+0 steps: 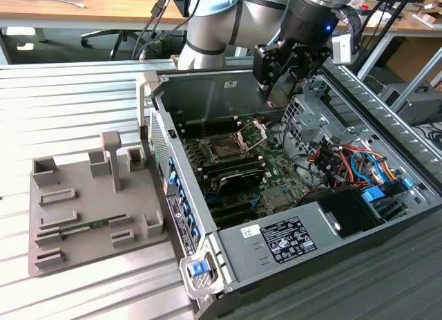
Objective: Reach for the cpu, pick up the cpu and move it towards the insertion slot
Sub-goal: 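Pick up the cpu and move it towards the insertion slot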
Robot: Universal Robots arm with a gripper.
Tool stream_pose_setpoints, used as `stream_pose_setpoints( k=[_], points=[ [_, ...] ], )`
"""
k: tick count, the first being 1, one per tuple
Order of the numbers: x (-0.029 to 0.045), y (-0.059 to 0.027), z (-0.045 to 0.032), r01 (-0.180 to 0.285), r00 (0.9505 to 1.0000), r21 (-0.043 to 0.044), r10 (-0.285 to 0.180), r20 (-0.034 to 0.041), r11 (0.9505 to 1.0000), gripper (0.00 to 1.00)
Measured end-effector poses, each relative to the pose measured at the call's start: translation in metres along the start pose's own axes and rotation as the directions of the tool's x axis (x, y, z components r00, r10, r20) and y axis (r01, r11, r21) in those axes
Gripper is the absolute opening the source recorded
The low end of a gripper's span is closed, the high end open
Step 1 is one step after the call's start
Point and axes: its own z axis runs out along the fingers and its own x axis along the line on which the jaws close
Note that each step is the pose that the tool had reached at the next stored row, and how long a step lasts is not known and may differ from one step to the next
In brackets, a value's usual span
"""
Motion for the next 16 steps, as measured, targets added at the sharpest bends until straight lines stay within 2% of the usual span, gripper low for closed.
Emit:
stream_pose_setpoints(
  k=[16],
  points=[
    [-0.0001, 0.0009, 0.0038, 0.0, 1.0, 0.0, 0.0, 0.0, 1.0, 0.55]
  ],
)
